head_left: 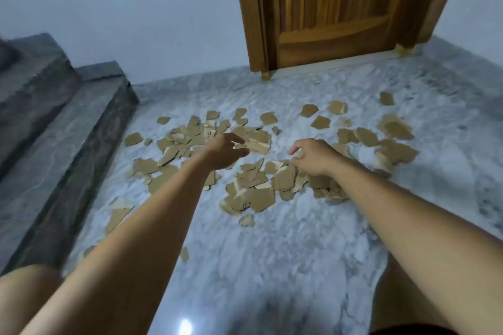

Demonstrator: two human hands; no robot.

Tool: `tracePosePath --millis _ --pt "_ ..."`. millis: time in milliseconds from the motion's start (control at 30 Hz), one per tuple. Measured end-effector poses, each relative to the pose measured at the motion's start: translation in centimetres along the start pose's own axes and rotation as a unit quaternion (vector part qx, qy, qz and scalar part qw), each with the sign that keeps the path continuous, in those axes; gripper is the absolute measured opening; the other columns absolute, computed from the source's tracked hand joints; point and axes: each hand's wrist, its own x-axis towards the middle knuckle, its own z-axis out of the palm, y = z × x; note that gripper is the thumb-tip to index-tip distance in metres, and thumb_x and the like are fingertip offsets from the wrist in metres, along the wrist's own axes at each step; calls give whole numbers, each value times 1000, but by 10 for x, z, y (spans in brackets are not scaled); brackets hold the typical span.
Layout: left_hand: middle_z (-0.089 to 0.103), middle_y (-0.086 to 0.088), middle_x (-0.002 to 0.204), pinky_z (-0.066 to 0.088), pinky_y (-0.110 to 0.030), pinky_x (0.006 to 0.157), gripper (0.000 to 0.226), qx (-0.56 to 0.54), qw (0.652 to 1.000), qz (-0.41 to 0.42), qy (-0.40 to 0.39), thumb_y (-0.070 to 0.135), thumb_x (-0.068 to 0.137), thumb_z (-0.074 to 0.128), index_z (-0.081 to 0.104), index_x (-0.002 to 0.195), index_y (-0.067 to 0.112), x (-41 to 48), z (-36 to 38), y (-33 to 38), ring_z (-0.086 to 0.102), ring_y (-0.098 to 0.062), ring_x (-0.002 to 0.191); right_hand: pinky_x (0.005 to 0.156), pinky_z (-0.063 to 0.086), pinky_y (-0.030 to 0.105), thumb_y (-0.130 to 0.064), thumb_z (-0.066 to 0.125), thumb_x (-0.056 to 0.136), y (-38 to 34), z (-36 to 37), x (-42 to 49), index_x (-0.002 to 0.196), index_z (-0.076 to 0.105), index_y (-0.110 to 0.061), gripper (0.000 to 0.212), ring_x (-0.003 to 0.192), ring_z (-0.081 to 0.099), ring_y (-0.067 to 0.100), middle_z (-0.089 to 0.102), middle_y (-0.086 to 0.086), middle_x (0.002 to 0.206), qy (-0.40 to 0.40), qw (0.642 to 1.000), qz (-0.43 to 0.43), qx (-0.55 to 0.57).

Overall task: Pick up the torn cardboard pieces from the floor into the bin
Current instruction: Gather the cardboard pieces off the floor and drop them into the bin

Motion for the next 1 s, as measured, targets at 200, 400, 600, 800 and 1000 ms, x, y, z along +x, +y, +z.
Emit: tracePosePath --millis 200,400,600,800,1000 --pt "58 -8 138 43 -34 100 46 -18 999 -17 31 46 89 66 61 129 24 -30 -47 -92 56 -22 125 82 52 33 -36 61 94 -88 44 19 121 62 -28 29 93 63 20 61 6 127 -36 998 -39 -40" --pt "59 -4 134 46 -33 97 45 -32 998 -44 7 46 85 70 62 125 26 -49 -49 -193 57 -20 122 89 55 36 -32 59 89 -148 133 30 118 63 -30 29 98 63 19 62 1 123 -80 996 -38 -24" --pt "60 -7 132 46 -31 93 48 -46 996 -67 -43 42 86 71 60 129 24 -61 -20 -281 60 -23 116 79 55 33 -31 59 88 -157 223 36 121 62 -25 33 99 65 25 60 3 127 -107 992 7 -67" --pt "61 -5 127 49 -29 85 45 -37 992 -90 -78 30 83 75 62 125 25 -66 29 -339 61 -21 106 92 52 36 -37 68 86 -119 279 53 130 56 -28 47 112 59 28 57 8 133 -111 986 84 -90" --pt "62 -1 115 53 -31 81 46 -7 991 -90 -100 17 81 68 63 125 28 -49 117 -362 62 -21 100 96 47 40 -32 63 91 -48 335 86 149 36 -29 64 129 46 37 41 12 145 -78 979 135 -132"
